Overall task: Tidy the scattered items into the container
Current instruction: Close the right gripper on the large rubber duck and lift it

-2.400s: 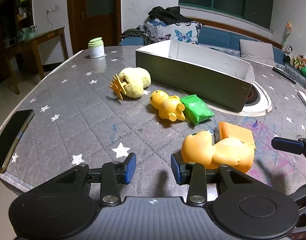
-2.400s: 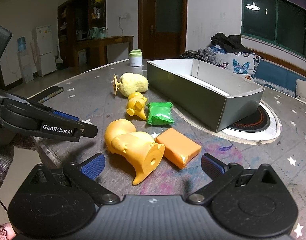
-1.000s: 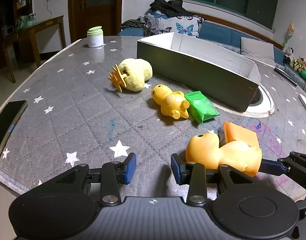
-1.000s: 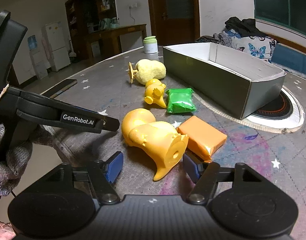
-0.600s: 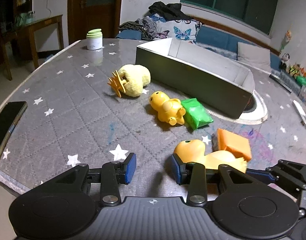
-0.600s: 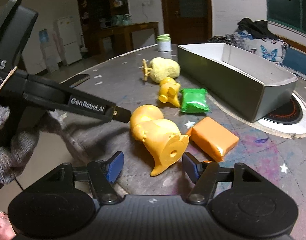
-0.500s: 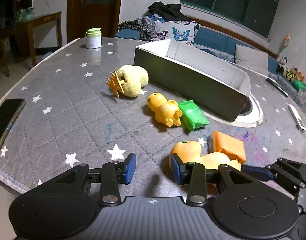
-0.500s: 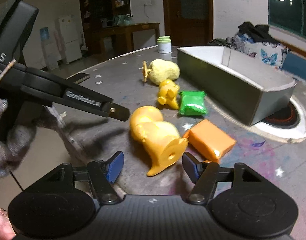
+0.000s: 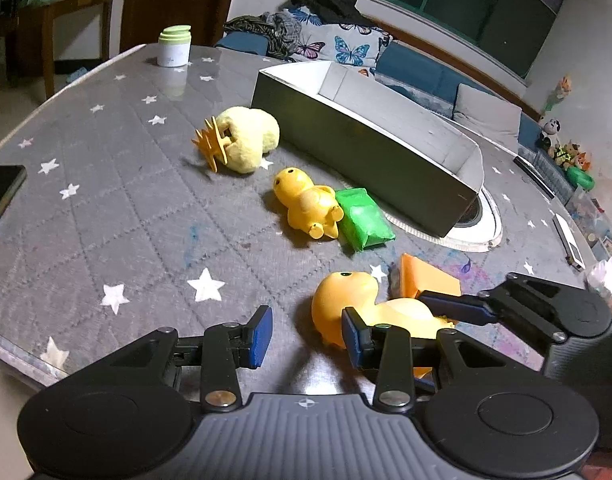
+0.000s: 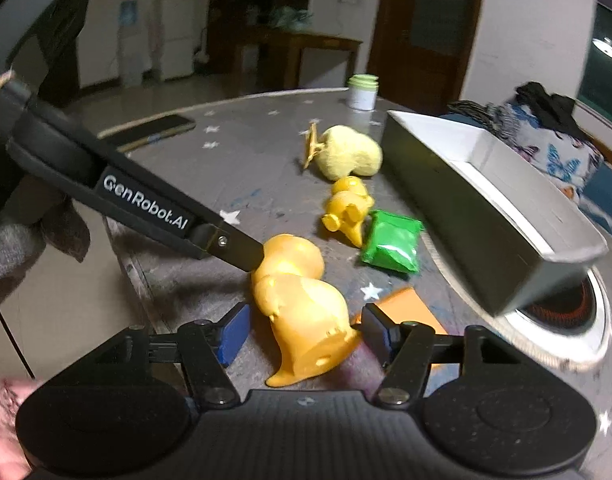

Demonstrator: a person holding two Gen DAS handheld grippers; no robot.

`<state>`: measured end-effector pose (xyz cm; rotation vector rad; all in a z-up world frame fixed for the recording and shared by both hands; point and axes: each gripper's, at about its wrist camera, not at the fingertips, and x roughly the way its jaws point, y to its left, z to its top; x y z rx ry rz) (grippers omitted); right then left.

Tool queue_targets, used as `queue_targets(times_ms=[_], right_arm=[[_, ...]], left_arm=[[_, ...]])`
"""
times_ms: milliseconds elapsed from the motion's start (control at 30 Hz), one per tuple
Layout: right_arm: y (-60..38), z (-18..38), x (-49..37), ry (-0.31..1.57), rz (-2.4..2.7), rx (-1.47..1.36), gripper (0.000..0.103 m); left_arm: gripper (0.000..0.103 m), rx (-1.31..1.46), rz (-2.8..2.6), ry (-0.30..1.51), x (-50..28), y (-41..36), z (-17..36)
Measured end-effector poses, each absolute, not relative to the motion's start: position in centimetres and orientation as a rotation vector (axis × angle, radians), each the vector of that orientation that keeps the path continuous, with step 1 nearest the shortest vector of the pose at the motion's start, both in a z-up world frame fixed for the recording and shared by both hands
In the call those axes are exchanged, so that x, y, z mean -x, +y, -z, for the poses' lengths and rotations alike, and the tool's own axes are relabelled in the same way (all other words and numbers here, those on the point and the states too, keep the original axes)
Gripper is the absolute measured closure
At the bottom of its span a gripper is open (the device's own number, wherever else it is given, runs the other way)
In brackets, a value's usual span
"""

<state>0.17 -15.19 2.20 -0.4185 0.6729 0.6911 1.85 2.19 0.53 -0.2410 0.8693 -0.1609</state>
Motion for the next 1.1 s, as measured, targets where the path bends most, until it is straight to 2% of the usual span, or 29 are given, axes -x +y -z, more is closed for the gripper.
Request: queue_targets(times_ms=[200,433,700,1100], right_arm=[[-14.2,-1.6,-0.7,0.695,-0.718,0.489,0.048],[-14.6,-1.7,-1.7,0.742,-0.718,0.402,0.060],[-15.2,-2.1,-2.0,0.757,-0.705,0.314,0.061],[-19.0,-7.4,-5.4,0.618,-0.577,0.174,0.061]], left_arm=[[0.062,0.284,0.199,0.882,-2.6,2.4,-0.4],[0.062,0.337,0.248,0.897,-3.6,2.7,-0.2],[0.062,0.427,0.335,0.903,-4.5,3.3,-1.0],[0.063,0.388,0.480,0.736,-10.4,-0.3,-7.3]])
